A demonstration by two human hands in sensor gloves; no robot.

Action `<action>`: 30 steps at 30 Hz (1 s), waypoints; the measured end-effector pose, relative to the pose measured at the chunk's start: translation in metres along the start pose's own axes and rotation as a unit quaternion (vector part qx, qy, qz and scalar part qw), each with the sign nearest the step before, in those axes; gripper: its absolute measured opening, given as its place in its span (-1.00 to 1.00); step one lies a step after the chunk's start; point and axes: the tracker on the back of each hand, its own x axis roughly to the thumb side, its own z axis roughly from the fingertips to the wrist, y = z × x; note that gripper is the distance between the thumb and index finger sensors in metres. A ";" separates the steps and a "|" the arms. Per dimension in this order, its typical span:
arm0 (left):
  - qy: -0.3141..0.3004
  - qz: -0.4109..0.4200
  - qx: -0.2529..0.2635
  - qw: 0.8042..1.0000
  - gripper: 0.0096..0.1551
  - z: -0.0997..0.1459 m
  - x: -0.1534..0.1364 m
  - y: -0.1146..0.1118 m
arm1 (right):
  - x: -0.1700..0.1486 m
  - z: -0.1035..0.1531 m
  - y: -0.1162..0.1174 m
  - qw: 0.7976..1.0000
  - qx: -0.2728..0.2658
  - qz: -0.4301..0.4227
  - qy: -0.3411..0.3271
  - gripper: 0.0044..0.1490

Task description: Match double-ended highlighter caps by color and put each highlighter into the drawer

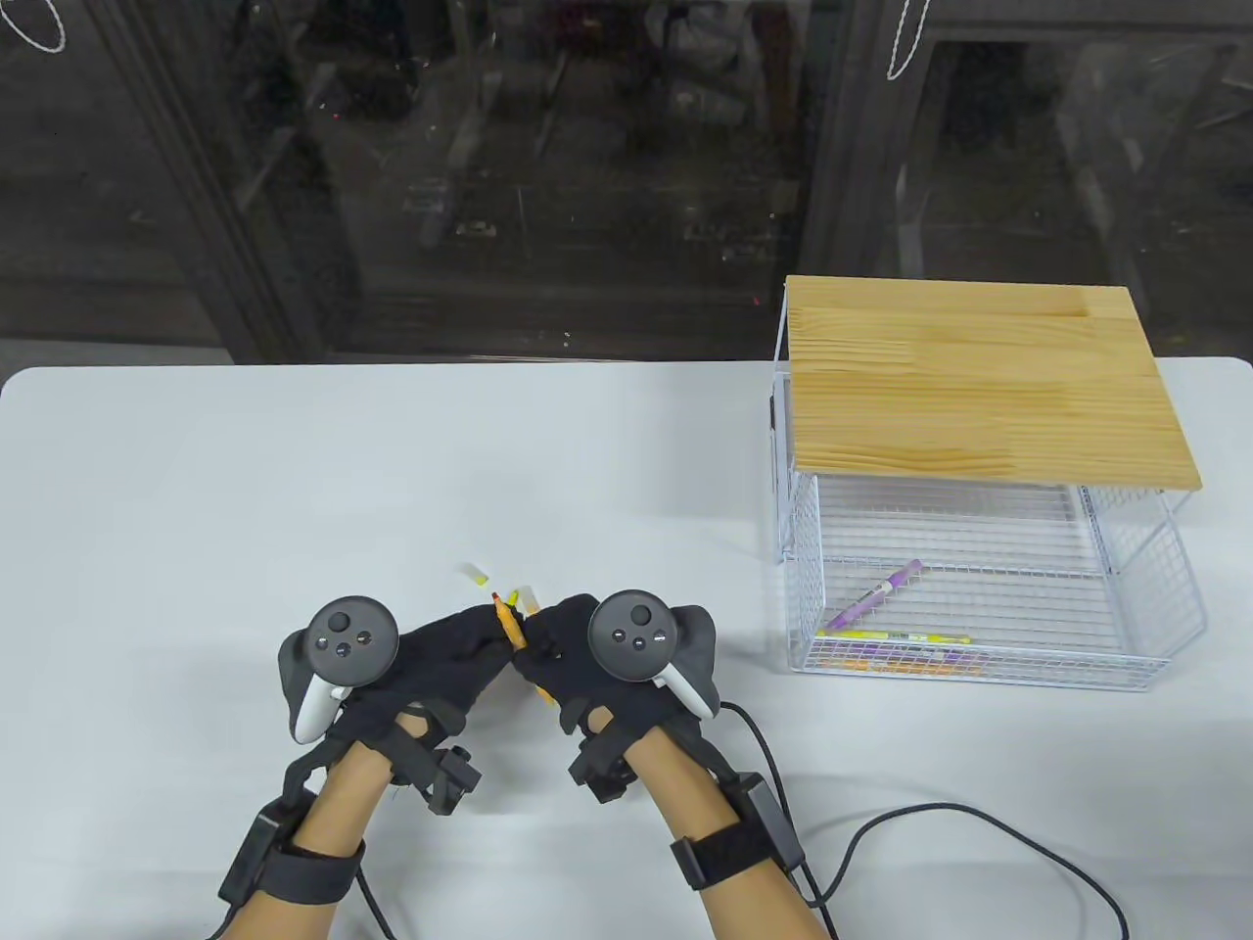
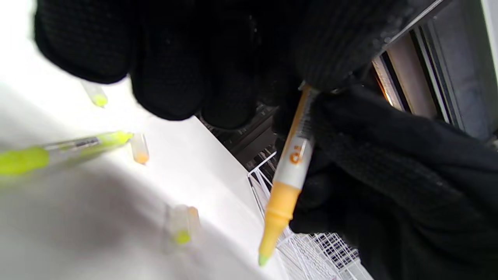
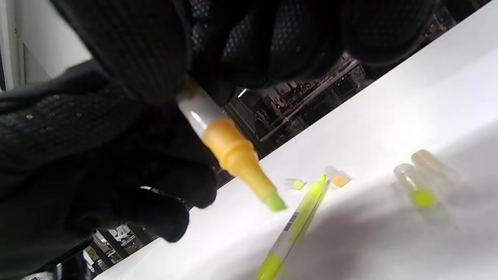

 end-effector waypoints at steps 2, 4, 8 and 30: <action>0.027 0.030 0.018 0.999 -0.40 0.002 -0.002 -0.004 | 0.002 0.003 -0.002 1.000 -0.024 0.017 -0.010 -0.46; 0.047 0.084 0.035 0.995 -0.40 0.005 -0.002 -0.010 | 0.005 0.005 -0.005 0.998 -0.049 0.041 -0.023 -0.47; 0.054 0.131 0.029 0.989 -0.41 0.005 -0.002 -0.014 | 0.010 0.010 -0.011 0.993 -0.092 0.065 -0.047 -0.50; -0.006 -0.104 0.072 0.992 -0.40 0.005 0.005 0.032 | -0.003 0.015 -0.038 0.969 -0.144 0.197 -0.036 -0.49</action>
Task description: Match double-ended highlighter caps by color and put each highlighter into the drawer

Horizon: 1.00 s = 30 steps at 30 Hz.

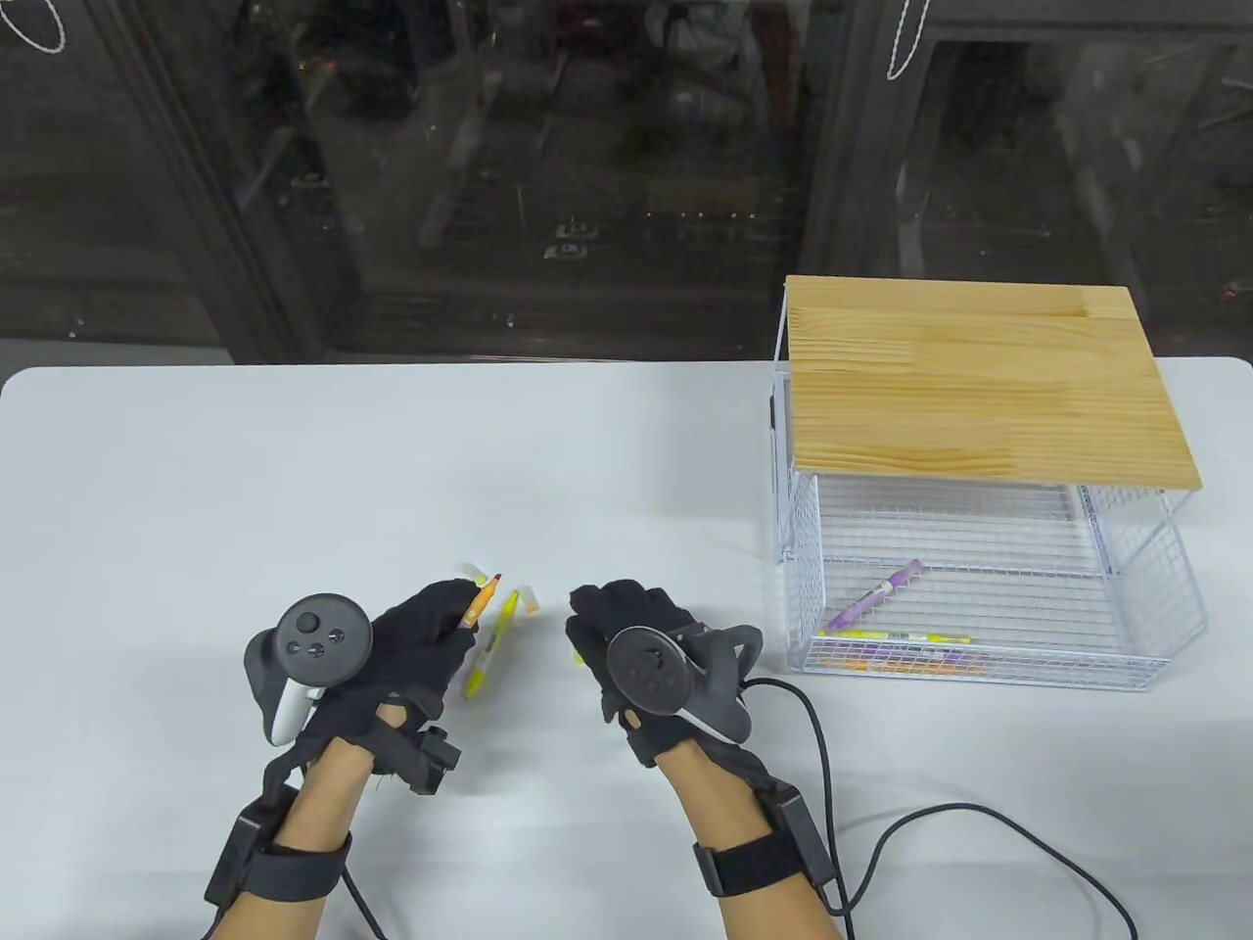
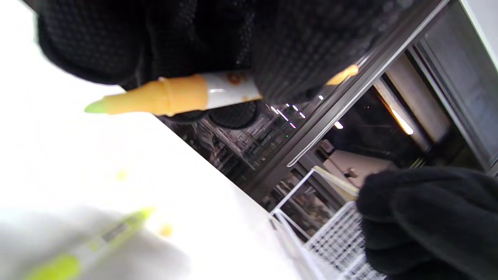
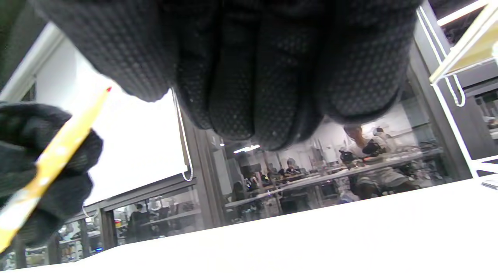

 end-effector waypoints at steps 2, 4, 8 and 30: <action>-0.003 -0.044 0.003 0.999 -0.41 0.000 0.003 0.000 | -0.010 -0.001 0.003 1.000 0.014 -0.002 0.017 -0.46; -0.008 -0.072 0.000 0.997 -0.41 -0.001 0.006 -0.001 | -0.018 -0.001 0.008 0.999 0.036 -0.002 0.037 -0.45; -0.009 -0.106 -0.006 0.994 -0.42 0.000 0.009 -0.004 | -0.029 -0.003 0.017 0.996 0.068 0.006 0.065 -0.42; -0.005 -0.166 -0.009 0.986 -0.42 0.001 0.013 -0.006 | -0.028 -0.041 0.065 0.953 0.209 0.114 0.187 -0.52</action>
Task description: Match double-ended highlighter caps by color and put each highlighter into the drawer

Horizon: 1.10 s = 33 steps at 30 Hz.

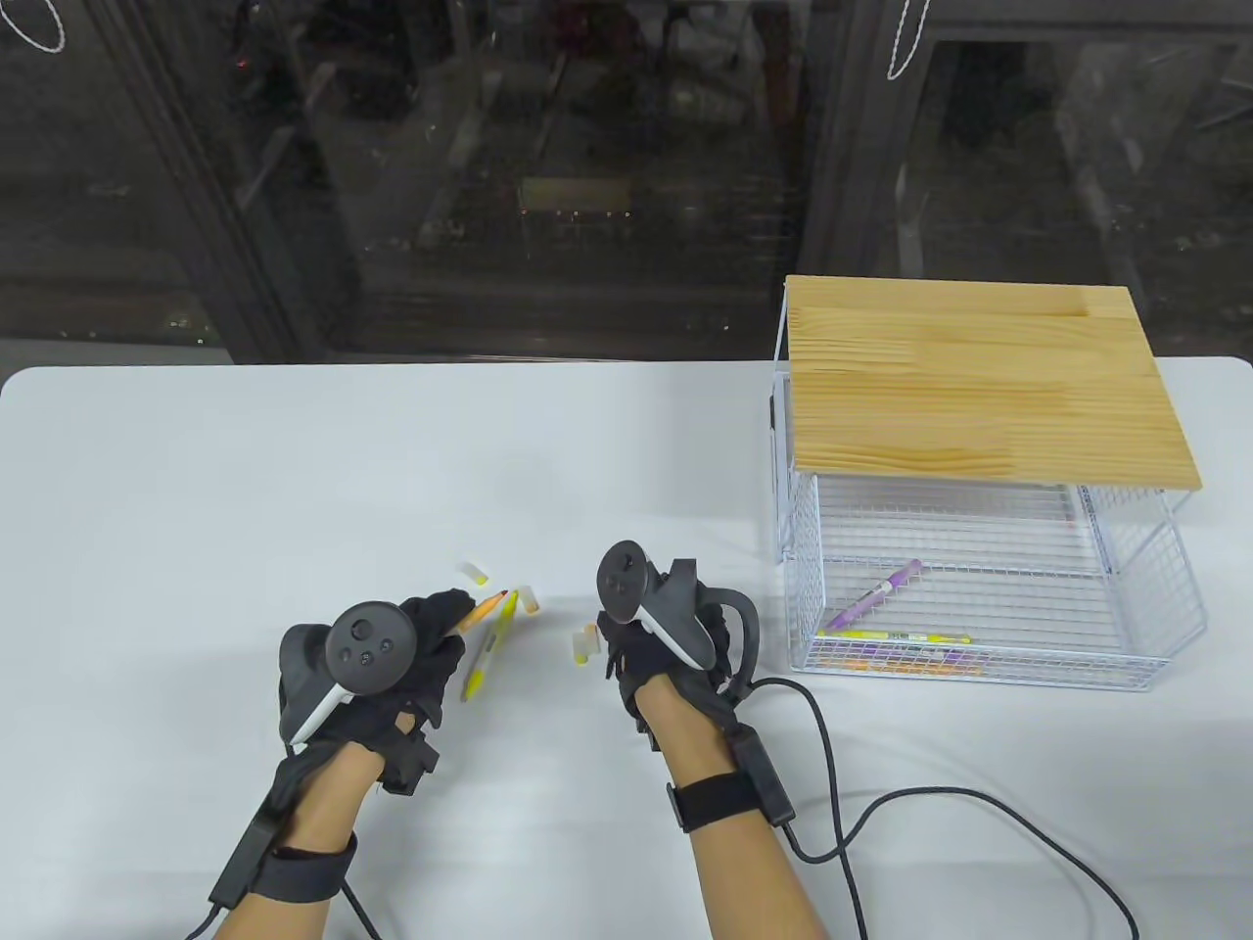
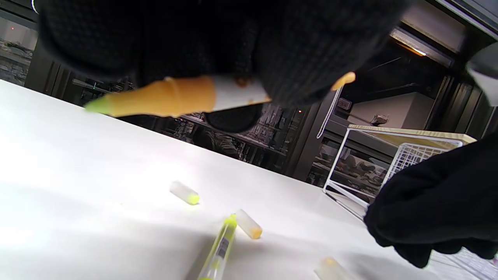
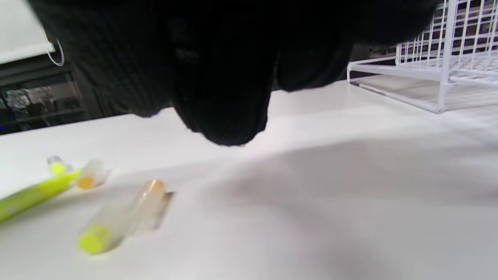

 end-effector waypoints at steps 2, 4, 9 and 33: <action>0.001 -0.004 -0.002 1.000 -0.42 0.000 0.000 0.000 | 0.005 -0.005 0.005 1.000 0.018 0.008 0.004 -0.51; 0.002 -0.014 -0.006 1.000 -0.42 0.000 0.001 -0.001 | 0.010 -0.009 0.010 0.999 0.041 0.021 0.010 -0.49; -0.001 -0.018 -0.015 1.000 -0.42 0.001 0.003 -0.002 | 0.022 -0.015 0.019 0.997 0.053 0.050 0.018 -0.47; 0.004 -0.018 -0.021 1.000 -0.43 0.002 0.003 -0.002 | 0.018 -0.016 0.033 0.994 0.043 0.098 -0.010 -0.47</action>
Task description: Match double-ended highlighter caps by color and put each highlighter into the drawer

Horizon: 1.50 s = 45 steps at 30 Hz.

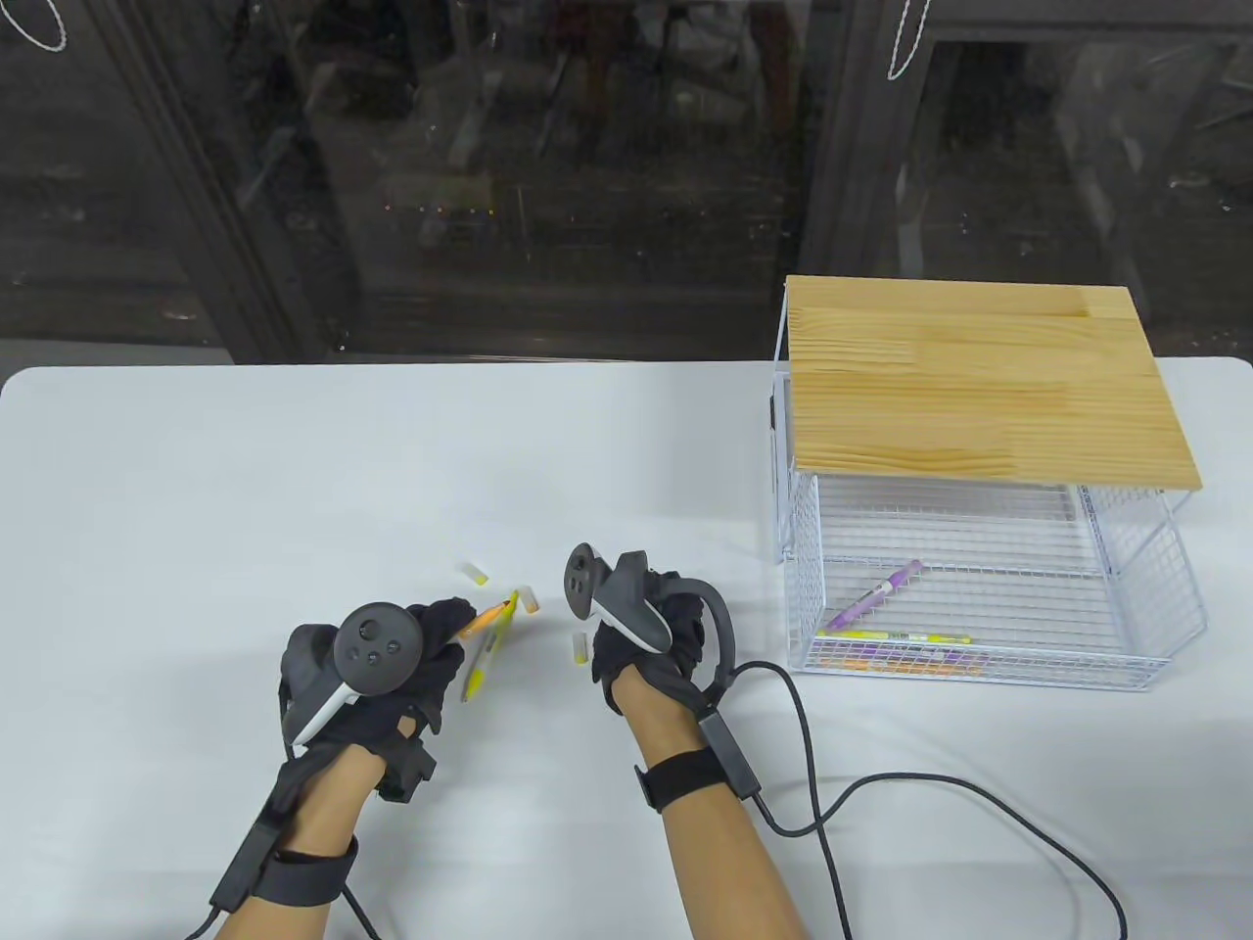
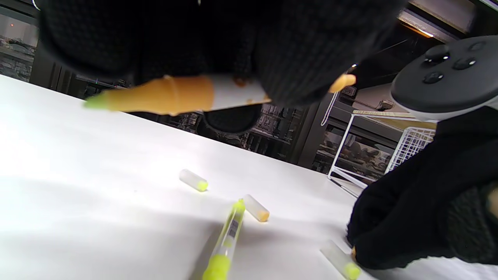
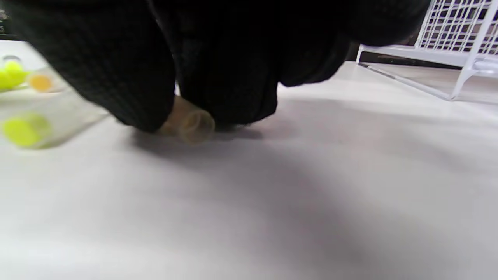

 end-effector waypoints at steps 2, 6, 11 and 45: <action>0.000 0.000 0.000 1.000 -0.43 0.000 0.000 0.000 | -0.003 0.001 -0.001 1.000 -0.002 -0.015 -0.002 -0.46; -0.001 0.000 0.000 1.000 -0.43 0.000 0.000 0.000 | -0.014 0.009 -0.010 0.996 0.039 -0.075 -0.005 -0.40; -0.002 0.002 -0.002 1.000 -0.43 0.000 0.000 -0.001 | -0.029 0.027 -0.018 0.985 0.058 -0.162 -0.016 -0.46; -0.035 -0.051 -0.028 0.998 -0.43 -0.001 0.017 -0.018 | -0.102 0.067 -0.027 0.916 -0.071 -0.383 -0.092 -0.50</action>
